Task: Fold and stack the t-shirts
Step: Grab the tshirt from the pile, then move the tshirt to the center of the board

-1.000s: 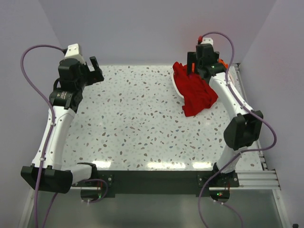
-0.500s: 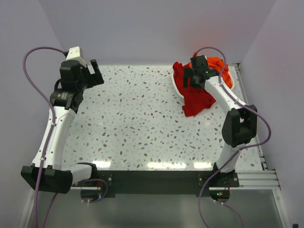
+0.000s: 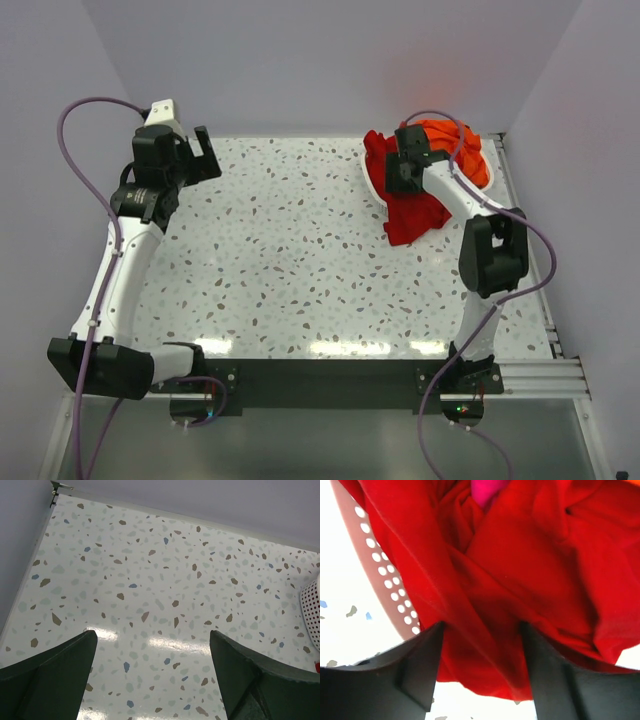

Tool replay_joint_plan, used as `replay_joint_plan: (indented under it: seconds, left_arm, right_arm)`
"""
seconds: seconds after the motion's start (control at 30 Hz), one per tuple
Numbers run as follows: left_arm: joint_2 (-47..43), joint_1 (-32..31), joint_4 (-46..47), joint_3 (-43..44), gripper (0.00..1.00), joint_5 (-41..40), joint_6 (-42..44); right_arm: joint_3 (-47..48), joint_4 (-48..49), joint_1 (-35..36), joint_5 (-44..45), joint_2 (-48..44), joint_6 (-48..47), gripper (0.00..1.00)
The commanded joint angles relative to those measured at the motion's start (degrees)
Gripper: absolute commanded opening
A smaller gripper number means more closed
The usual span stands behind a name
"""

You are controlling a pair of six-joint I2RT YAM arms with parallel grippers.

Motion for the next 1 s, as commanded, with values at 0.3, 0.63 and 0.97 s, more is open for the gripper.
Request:
replay_joint_plan:
  seconds: [0.3,0.63,0.97]
  left_arm:
    - [-1.9,0.2,0.9,2.1,1.0,-2.2,0.6]
    - [0.6,0.2,2.5,3.4,1.0,0.1,1.3]
    - [2.0,0.2,3.4,6.8,1.0,1.9,2.6]
  right_arm:
    - [8.5,-4.4,-0.5,2.1,-3.1,-1.8,0.0]
    - [27.1,-15.0,-1.1,1.7,-9.3,-4.3,0.0]
    - [35.1,-12.0,1.4,-10.5,-14.3,-6.8,0.0]
